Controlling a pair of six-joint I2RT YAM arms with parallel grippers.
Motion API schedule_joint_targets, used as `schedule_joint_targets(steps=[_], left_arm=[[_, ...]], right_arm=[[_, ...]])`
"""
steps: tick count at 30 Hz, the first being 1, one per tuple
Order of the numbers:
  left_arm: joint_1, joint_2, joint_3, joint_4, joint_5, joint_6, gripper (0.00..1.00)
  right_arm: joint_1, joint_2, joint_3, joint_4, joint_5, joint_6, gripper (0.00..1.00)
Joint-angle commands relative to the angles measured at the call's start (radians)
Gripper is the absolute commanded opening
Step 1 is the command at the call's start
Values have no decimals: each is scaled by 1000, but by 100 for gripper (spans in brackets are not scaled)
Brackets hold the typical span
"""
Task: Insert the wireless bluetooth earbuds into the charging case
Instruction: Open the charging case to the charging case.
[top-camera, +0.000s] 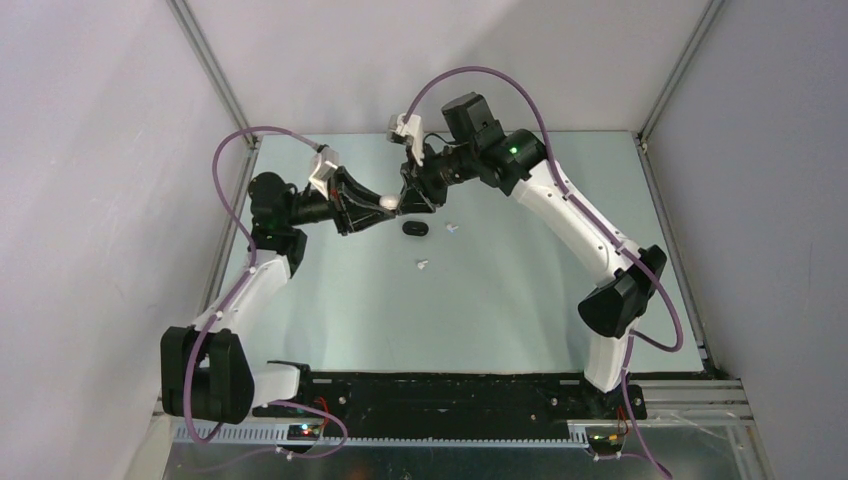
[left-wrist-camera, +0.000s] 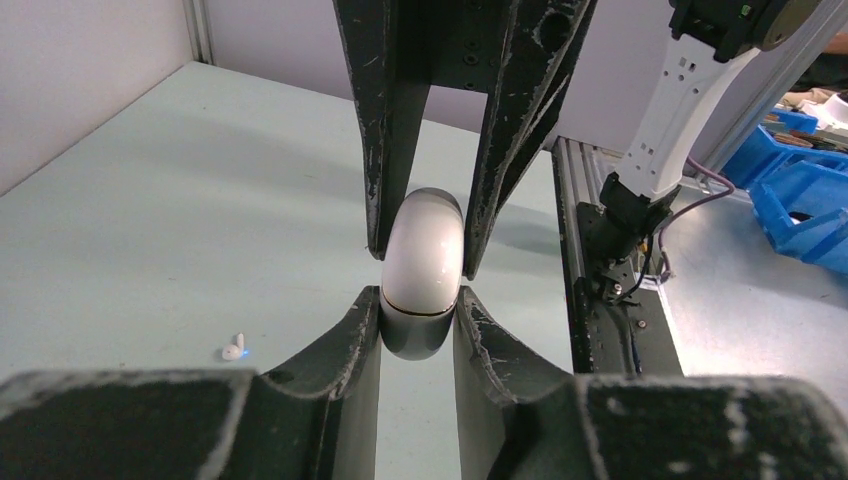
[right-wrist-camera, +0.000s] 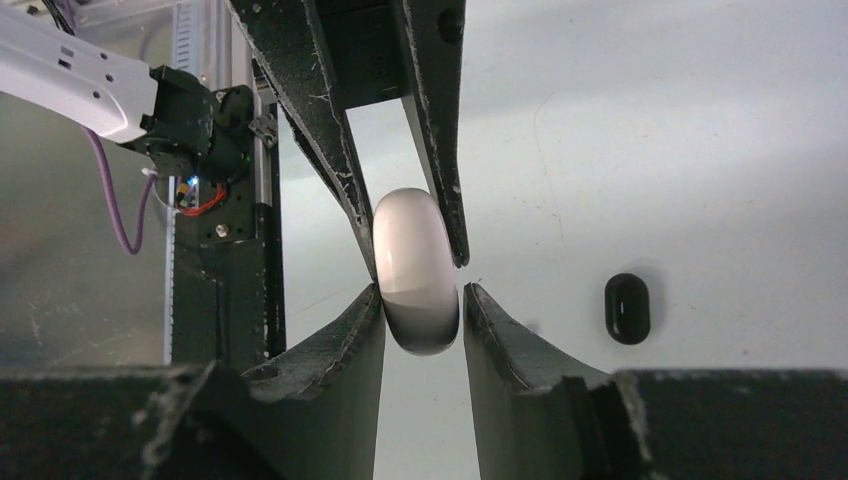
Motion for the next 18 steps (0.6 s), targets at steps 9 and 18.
schedule_joint_targets(steps=[9,18], left_arm=[[0,-12,22,-3,63,62,0],[0,-13,27,-20,60,80,0]], right_arm=[[-60,38,38,127,-71,186,40],[-98,60,36,176,-120,294,50]])
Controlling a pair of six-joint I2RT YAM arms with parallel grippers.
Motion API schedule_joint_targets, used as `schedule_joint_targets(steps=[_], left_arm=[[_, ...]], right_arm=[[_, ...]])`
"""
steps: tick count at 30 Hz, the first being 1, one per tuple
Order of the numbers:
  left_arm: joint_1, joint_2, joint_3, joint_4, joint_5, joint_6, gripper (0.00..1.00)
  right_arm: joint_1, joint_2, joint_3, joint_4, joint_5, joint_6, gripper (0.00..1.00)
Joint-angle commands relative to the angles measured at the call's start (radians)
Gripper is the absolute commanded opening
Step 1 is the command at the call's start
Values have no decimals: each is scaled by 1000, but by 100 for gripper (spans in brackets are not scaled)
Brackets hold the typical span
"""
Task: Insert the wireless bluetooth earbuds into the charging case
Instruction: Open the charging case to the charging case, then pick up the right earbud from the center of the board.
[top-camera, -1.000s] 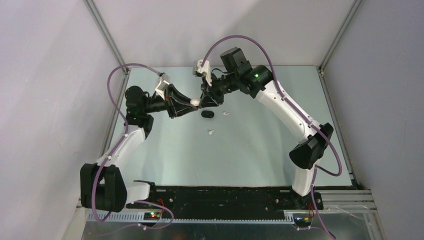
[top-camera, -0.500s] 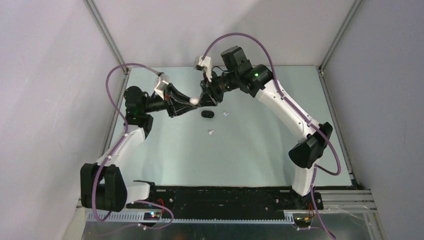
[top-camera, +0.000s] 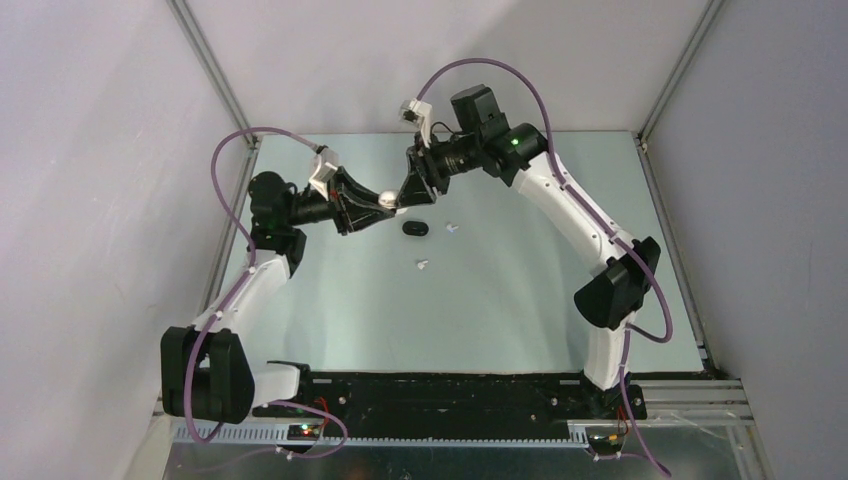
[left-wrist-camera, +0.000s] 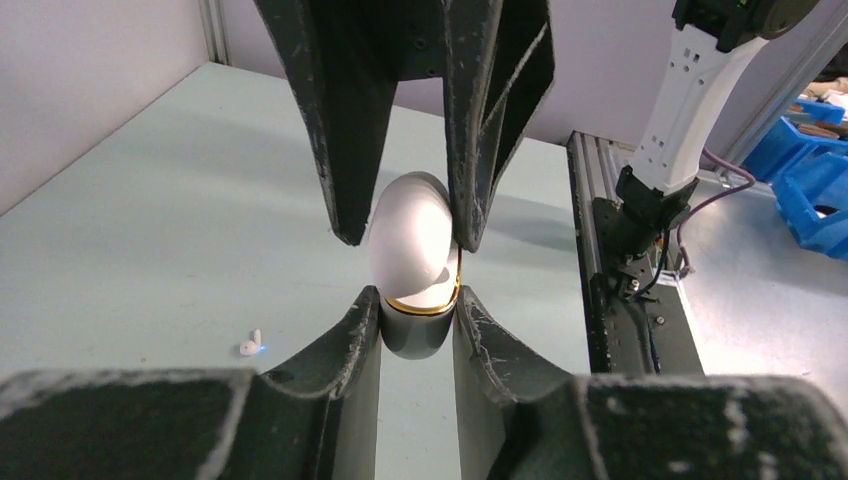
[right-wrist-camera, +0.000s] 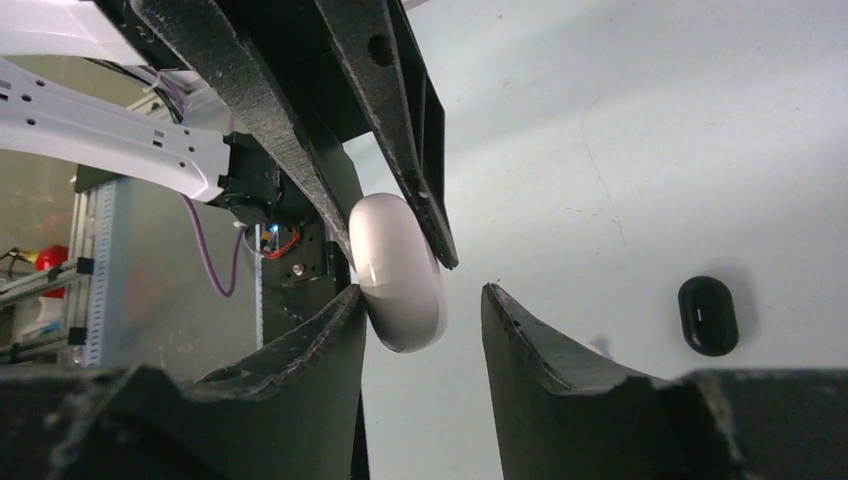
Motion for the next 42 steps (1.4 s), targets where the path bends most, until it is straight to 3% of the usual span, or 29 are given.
schedule_joint_targets(steps=[1,14,22,26,30,33,38,42], left_arm=[[-7,-15,26,4,68,29,0],[-5,-19,31,-37,61,59,0],[0,-13,21,-94,21,81,0],[8,0,13,-75,-2,48,0],[29,7,-10,78,-30,-99,0],[42,-13,-7,96,-51,-139,0],[59,-43,-2,-49,-103,-43,0],[101,-52,25,-106,-179,-76,0]], right_arm=[[-34,17,34,106,9,64,50],[-55,23,28,143,-13,132,54],[-82,-35,24,197,-234,201,66],[-97,-76,-2,172,-210,164,68],[-134,-107,-45,56,-34,-38,63],[-195,-111,-68,1,49,-160,58],[-243,-109,-179,-14,187,-391,43],[-242,-71,-241,52,293,-334,32]])
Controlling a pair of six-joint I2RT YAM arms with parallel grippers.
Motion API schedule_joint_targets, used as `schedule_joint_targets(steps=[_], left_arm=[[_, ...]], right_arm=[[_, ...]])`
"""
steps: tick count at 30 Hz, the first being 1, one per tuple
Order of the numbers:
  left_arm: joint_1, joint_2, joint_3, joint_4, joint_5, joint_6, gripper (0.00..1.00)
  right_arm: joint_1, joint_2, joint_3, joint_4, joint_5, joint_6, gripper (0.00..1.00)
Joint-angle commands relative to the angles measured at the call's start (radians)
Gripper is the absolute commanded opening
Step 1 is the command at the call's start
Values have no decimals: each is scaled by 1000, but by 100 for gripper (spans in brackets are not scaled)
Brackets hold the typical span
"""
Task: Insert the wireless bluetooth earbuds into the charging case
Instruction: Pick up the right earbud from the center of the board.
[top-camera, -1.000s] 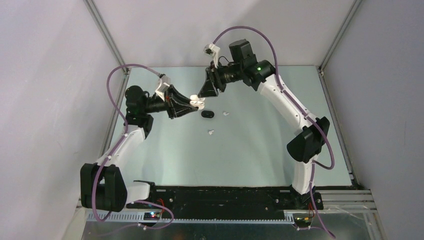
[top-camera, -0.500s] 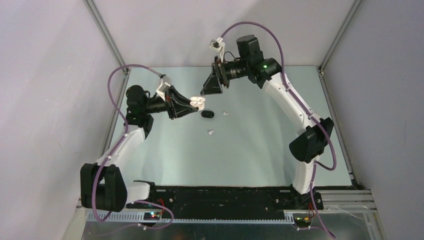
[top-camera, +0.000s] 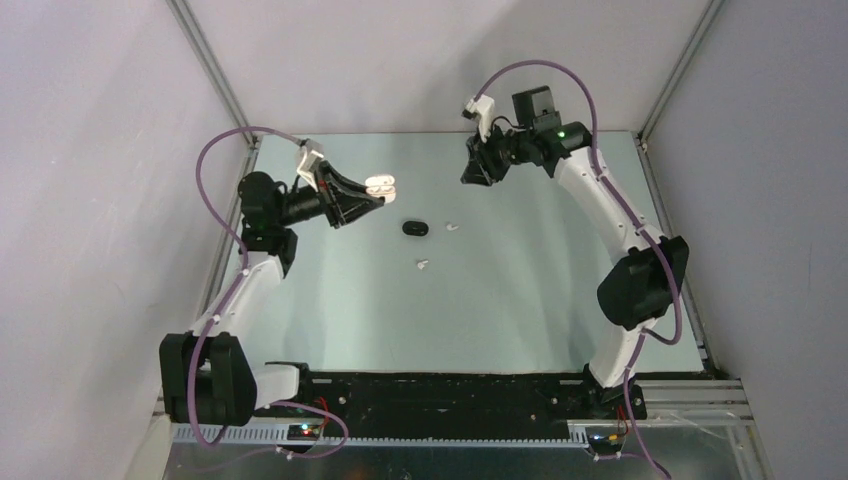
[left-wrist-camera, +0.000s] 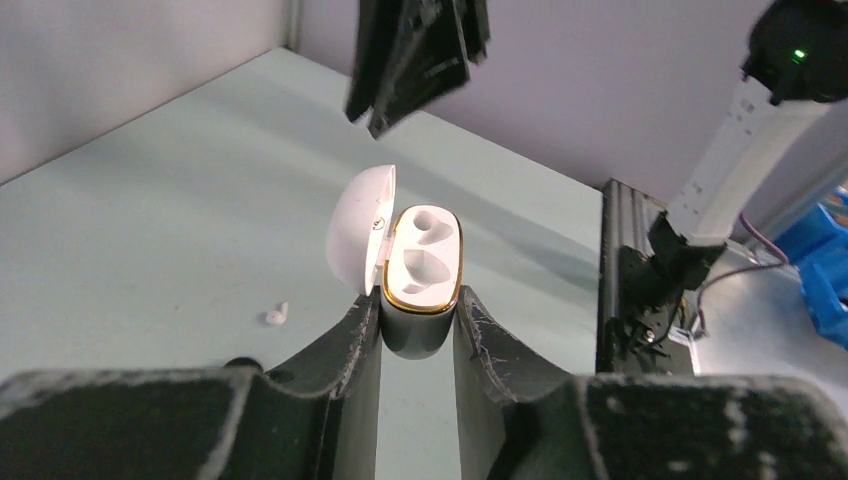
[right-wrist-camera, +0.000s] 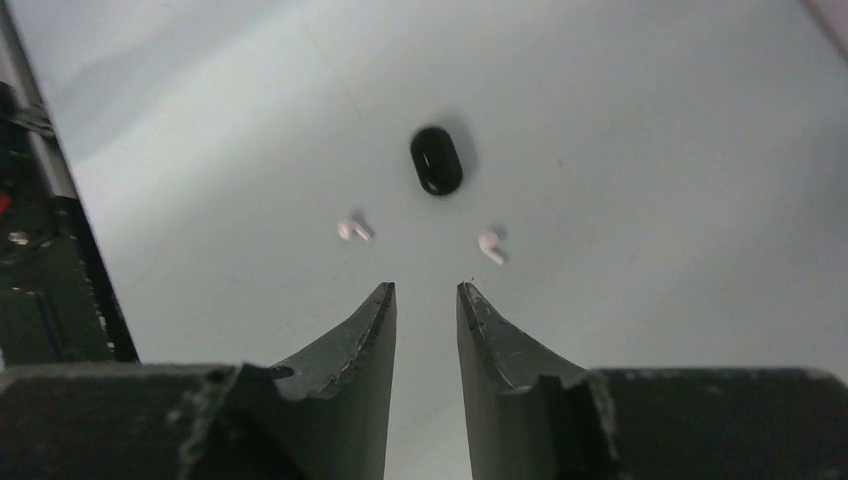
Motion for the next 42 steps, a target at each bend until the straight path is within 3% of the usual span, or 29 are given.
schedule_joint_targets(steps=[1,4,10,15,30,42], left_arm=[[44,-39,29,-94,-95,46,0],[83,-47,4,-149,-113,89,0],[116,-38,-7,-148,-120,70,0],[116,-42,-16,-130,-133,44,0],[118,-111,-32,-179,-204,8,0],[130,-120,-16,-200,-217,-5,0]], right_arm=[[16,31,-70,60,148,0,32],[48,47,-140,106,166,17,32],[81,62,-198,43,-25,-269,34],[131,132,-211,51,4,-463,34],[249,302,-230,269,260,-577,28],[287,341,-250,260,247,-656,28]])
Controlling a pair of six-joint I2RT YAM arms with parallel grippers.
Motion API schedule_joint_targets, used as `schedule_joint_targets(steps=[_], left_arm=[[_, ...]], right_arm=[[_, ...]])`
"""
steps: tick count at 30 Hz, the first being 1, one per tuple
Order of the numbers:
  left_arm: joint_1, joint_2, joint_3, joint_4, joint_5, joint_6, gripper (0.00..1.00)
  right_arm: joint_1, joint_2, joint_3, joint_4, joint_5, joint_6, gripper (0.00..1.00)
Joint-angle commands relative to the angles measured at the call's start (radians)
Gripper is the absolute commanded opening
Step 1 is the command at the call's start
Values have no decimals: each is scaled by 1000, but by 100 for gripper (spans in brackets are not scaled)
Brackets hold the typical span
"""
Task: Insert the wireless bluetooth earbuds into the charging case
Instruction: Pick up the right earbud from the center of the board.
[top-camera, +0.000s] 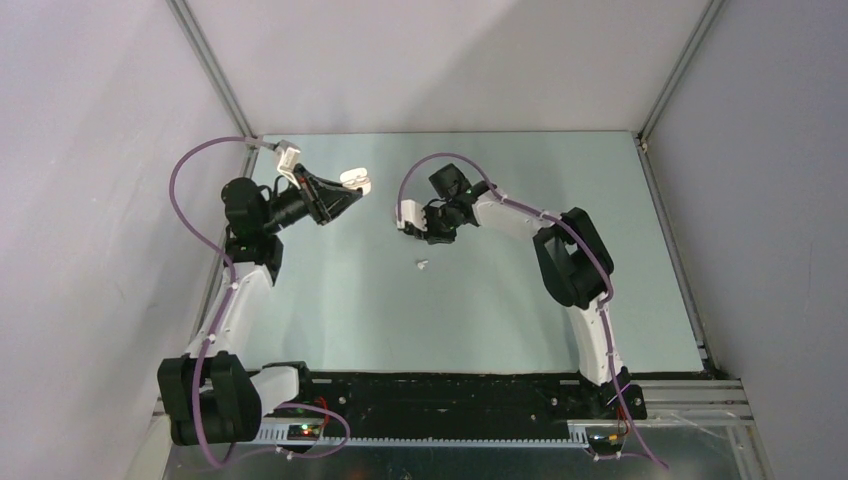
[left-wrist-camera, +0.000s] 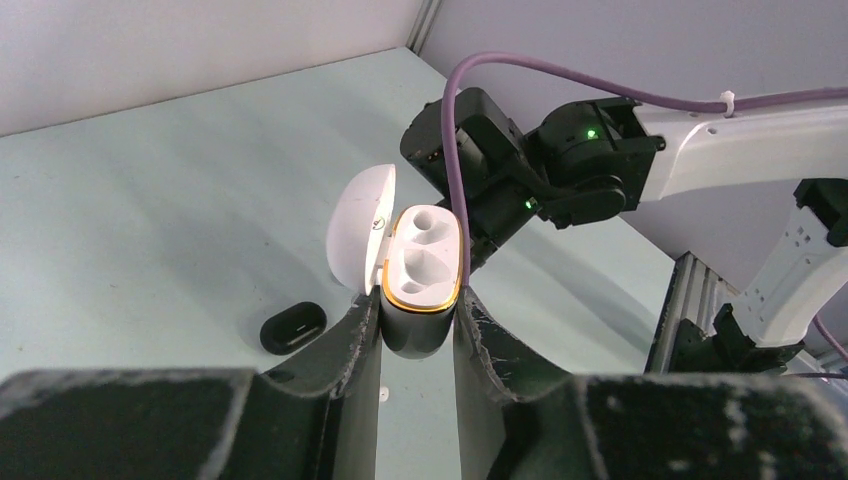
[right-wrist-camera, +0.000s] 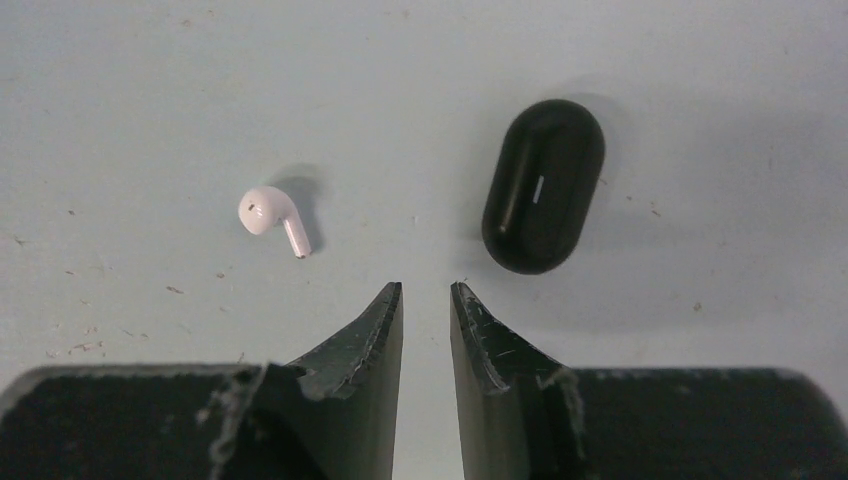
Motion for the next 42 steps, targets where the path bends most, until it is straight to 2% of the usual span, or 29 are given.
schedule_joint_targets(steps=[1,17,42], left_arm=[[13,-32,12,14,-15,-22,0],[18,-40,-27,84,-17,-58,0],[18,-26,-95,209,-15,-133,0]], right_arm=[[30,15,-7,9,-10,-53,28],[61,37,-70,12,68,-83,29],[114,-46,-86,-137,-16,-72,31]])
